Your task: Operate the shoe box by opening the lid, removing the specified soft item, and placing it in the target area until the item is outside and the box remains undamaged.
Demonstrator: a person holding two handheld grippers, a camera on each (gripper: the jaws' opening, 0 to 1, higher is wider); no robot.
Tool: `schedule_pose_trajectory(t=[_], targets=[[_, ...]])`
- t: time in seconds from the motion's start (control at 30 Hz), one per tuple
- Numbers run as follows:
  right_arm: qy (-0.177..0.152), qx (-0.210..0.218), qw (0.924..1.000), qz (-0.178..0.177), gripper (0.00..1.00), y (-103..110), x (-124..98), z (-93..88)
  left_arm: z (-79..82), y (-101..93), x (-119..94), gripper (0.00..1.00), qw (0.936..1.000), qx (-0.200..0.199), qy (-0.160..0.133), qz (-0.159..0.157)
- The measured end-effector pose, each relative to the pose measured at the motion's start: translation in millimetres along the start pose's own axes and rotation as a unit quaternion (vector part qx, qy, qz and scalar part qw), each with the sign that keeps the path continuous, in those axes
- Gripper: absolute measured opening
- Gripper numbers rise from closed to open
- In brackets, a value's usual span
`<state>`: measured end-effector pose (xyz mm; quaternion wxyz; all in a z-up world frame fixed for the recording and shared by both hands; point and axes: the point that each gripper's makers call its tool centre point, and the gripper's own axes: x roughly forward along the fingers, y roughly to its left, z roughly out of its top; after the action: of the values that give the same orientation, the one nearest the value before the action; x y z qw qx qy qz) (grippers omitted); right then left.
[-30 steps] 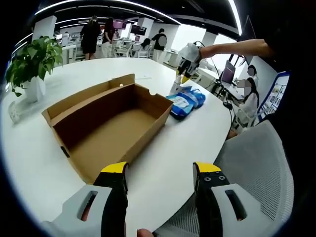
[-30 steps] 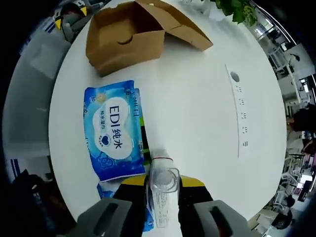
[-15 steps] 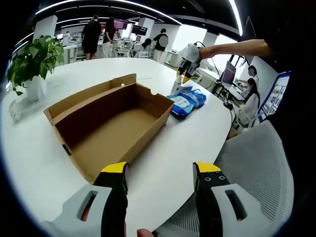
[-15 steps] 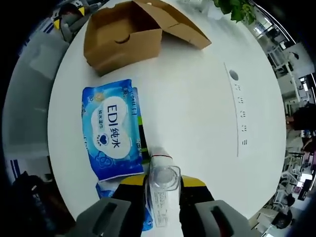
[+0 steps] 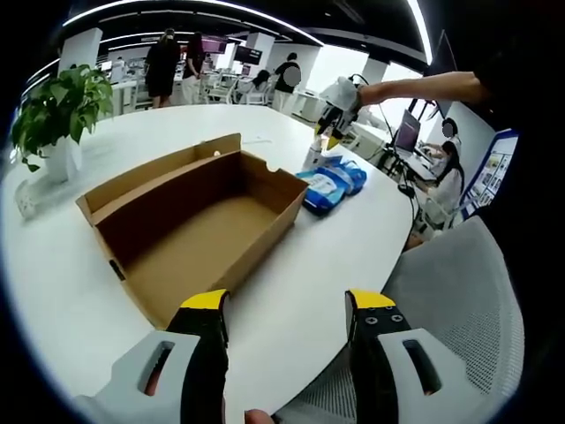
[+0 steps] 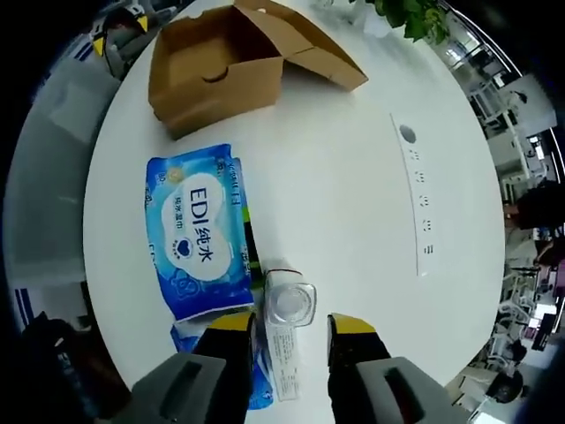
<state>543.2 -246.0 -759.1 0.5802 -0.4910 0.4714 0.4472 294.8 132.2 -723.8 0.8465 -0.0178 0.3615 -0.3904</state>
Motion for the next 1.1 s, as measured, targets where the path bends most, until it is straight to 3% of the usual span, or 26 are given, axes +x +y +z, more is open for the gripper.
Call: schedule_pose_trajectory(t=[0.07,0.2,0.33,0.5,0.57,0.7,0.77,0.8,0.87,1.03,1.1], targets=[[-0.01,0.017,0.9998,0.001,0.29,1,-4,-0.2,1.5,-0.2,0,0.54,1.0,-0.001,-0.003,0.001],[-0.043,0.094,0.9946,-0.008,0.29,2,-14,-4.0,4.7,-0.2,0,0.53,0.9999,-0.008,-0.013,0.003],[-0.099,0.191,0.9767,0.001,0.3,10,-22,-4.2,5.9,4.4,0,0.54,0.9997,-0.008,-0.017,0.016],[-0.126,0.255,0.9585,-0.011,0.28,25,-35,-11.6,12.3,11.0,-4,0.54,0.999,-0.013,-0.031,0.029],[-0.147,0.293,0.9448,-0.008,0.28,32,-37,-14.7,13.8,14.9,-5,0.54,0.9986,-0.014,-0.034,0.038],[-0.201,0.371,0.9064,-0.016,0.28,48,-44,-17.5,18.1,27.8,-9,0.54,0.9966,-0.024,-0.048,0.063],[-0.222,0.391,0.8931,-0.014,0.28,55,-47,-16.2,22.9,32.0,-12,0.54,0.9949,-0.036,-0.062,0.072],[-0.235,0.406,0.8829,-0.014,0.28,61,-48,-15.9,24.2,35.5,-15,0.54,0.994,-0.038,-0.065,0.079],[-0.252,0.427,0.8683,-0.002,0.28,72,-49,-15.7,22.6,45.9,-18,0.55,0.9921,-0.031,-0.06,0.106],[-0.272,0.459,0.8456,0.0,0.29,96,-49,-22.6,19.0,68.0,-29,0.55,0.9849,-0.063,-0.07,0.145],[-0.288,0.475,0.8314,0.002,0.3,104,-50,-22.4,14.2,75.0,-33,0.55,0.983,-0.058,-0.062,0.163]])
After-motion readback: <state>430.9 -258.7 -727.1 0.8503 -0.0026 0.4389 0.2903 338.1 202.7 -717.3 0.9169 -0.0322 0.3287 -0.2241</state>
